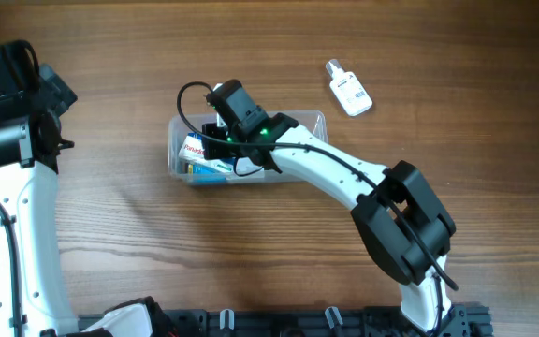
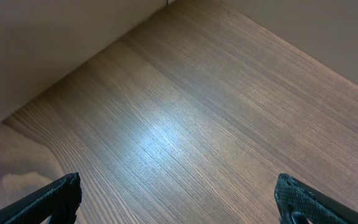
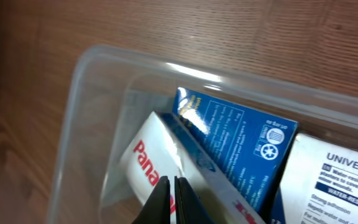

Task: Pack container
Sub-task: 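Push the Panadol box down into the container's left end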

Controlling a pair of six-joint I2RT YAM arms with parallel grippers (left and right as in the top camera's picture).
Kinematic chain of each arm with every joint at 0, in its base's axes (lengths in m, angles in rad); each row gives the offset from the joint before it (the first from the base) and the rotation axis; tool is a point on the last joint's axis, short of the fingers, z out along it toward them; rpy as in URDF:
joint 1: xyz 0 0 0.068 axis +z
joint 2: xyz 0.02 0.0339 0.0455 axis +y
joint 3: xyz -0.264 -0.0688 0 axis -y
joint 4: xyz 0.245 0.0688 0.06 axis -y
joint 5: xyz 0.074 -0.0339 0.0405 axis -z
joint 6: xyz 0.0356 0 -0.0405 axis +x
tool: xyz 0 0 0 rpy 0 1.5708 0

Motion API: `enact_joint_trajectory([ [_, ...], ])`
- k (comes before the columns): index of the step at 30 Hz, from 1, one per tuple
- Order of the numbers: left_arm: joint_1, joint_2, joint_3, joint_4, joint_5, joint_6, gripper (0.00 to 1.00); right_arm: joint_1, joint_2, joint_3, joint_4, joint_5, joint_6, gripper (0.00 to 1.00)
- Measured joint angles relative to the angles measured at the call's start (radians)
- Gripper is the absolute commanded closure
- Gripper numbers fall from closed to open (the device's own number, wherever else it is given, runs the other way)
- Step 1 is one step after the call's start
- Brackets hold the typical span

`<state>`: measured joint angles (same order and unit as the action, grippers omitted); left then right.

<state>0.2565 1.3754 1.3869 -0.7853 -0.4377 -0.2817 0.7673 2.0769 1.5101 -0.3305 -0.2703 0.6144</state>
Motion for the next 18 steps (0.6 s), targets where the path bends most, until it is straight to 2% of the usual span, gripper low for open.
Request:
enact_joint_trajectory([
  [7,0.0,0.0,0.0,0.0,0.0,0.0,0.0,-0.026,0.001,0.0,0.024,0.05,-0.014,0.96],
  [18,0.0,0.0,0.0,0.0,0.0,0.0,0.0,-0.027,0.045,0.005,0.023,0.097,0.047,0.96],
])
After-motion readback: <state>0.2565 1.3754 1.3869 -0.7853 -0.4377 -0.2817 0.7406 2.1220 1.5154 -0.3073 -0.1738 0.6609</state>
